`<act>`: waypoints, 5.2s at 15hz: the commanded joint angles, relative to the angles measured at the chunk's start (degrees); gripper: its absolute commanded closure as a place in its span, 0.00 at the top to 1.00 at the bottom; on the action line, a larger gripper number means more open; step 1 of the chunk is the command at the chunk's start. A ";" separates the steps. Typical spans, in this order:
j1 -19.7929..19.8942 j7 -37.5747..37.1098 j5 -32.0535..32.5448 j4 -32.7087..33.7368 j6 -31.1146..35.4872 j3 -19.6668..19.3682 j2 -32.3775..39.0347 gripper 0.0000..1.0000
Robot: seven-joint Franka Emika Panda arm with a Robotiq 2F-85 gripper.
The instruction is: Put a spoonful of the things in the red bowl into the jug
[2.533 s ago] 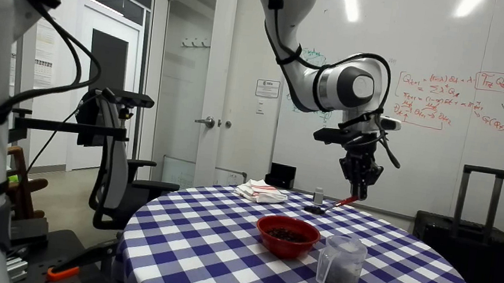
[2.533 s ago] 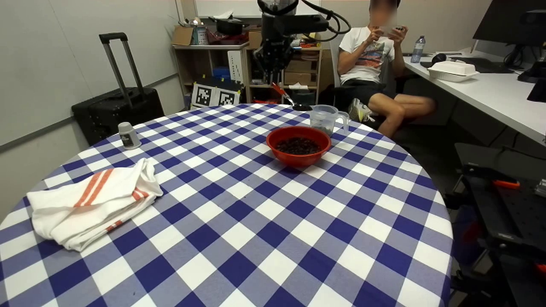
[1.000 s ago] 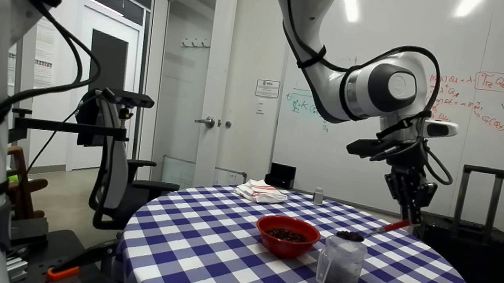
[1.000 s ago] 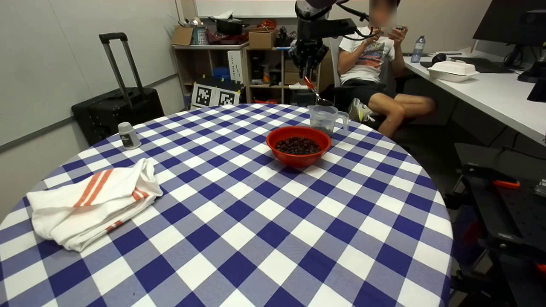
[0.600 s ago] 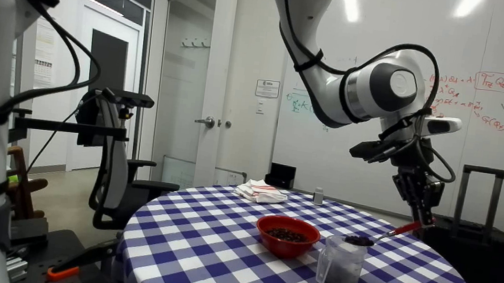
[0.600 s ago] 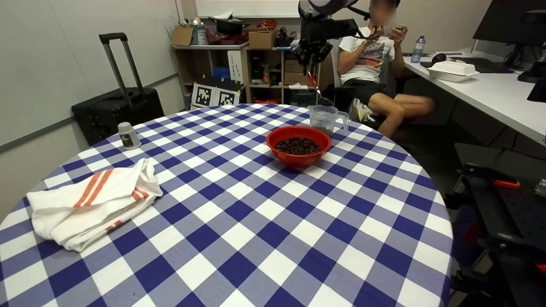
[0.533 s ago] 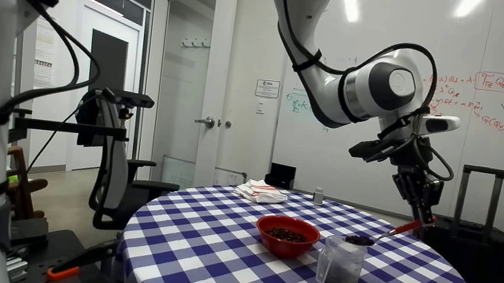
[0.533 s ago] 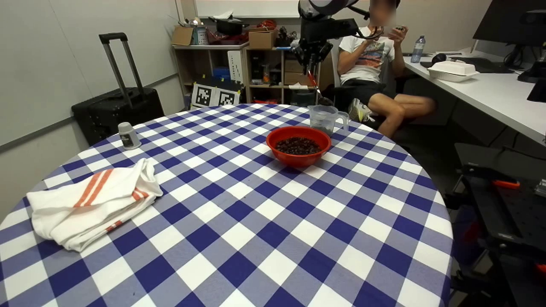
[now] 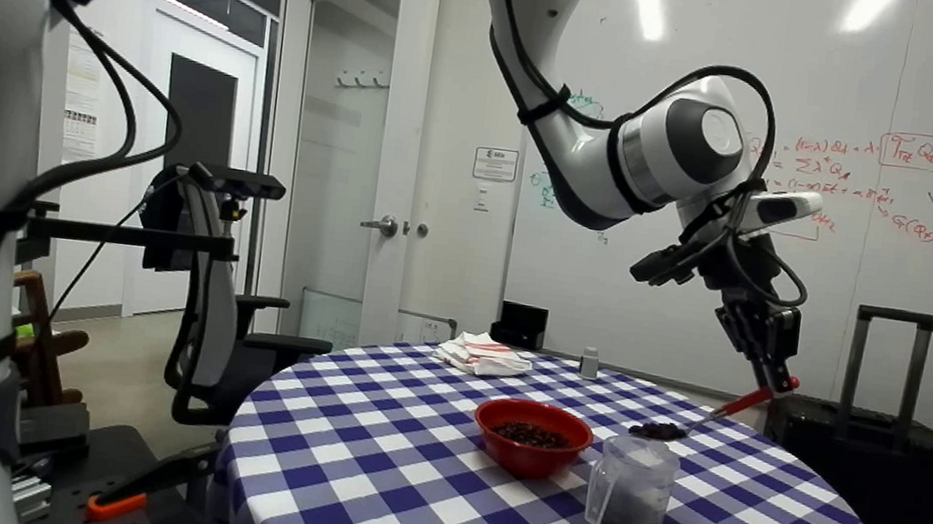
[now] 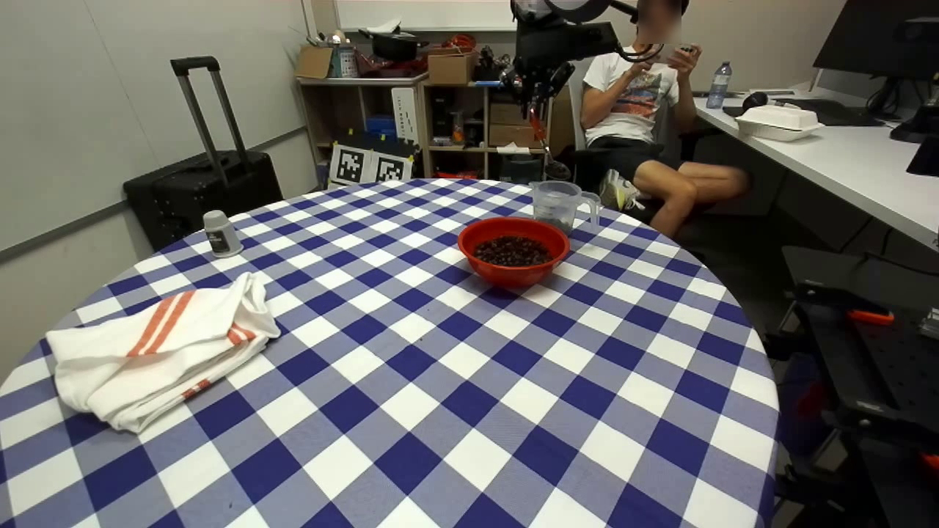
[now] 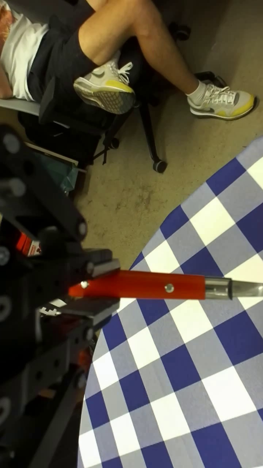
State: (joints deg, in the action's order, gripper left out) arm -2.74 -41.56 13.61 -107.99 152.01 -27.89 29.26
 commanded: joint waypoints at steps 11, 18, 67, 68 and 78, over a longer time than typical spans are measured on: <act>-8.76 -23.23 23.03 -4.30 0.98 -7.92 -3.67 0.05; -8.01 -34.43 36.95 -5.10 -0.63 -5.97 -6.78 0.05; -1.97 26.07 -12.45 1.28 -9.33 30.50 3.69 0.05; -2.06 26.29 -12.80 2.16 -9.35 30.43 4.92 0.05; -2.76 25.05 -13.98 8.14 -10.85 29.19 12.95 0.05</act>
State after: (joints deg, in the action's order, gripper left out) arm -4.55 -17.18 1.50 -103.20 143.45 2.32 40.08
